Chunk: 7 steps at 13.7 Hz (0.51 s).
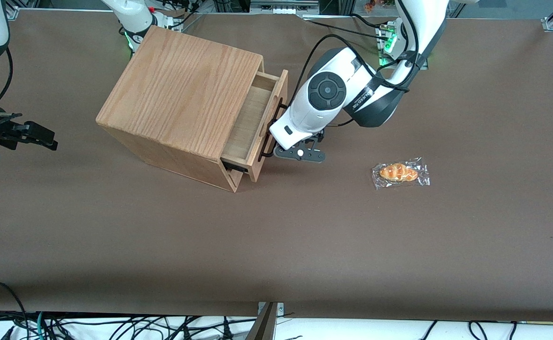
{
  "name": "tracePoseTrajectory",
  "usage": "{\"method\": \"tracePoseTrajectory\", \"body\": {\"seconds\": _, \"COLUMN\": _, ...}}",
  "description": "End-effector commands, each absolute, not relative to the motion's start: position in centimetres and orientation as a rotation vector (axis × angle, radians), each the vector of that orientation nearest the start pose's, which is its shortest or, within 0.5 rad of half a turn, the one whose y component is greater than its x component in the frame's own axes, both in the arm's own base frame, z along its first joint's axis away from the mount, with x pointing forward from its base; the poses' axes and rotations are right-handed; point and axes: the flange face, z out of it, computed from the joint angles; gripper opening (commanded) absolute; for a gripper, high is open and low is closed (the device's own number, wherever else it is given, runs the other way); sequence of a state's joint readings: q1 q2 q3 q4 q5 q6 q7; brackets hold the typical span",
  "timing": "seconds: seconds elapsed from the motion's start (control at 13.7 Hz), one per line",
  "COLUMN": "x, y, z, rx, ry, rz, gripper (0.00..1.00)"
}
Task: Open top drawer with left arm
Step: 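Pull the handle outward from the cabinet with the left gripper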
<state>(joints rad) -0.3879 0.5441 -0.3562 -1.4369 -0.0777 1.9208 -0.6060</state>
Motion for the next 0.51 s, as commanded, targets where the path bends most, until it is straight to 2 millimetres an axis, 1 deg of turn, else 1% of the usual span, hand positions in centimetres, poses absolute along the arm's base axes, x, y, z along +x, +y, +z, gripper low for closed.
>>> {"method": "tracePoseTrajectory", "body": {"seconds": 0.0, "x": 54.1, "y": -43.7, "z": 39.2, "rx": -3.292, "ry": 0.13, "rz": 0.304, "gripper": 1.0}}
{"method": "tracePoseTrajectory", "body": {"seconds": 0.15, "x": 54.2, "y": -43.3, "z": 39.9, "rx": -3.291, "ry": 0.124, "rz": 0.298, "gripper": 1.0}}
{"method": "tracePoseTrajectory", "body": {"seconds": 0.44, "x": 54.6, "y": -42.3, "z": 40.3, "rx": -3.283, "ry": 0.148, "rz": 0.303, "gripper": 1.0}}
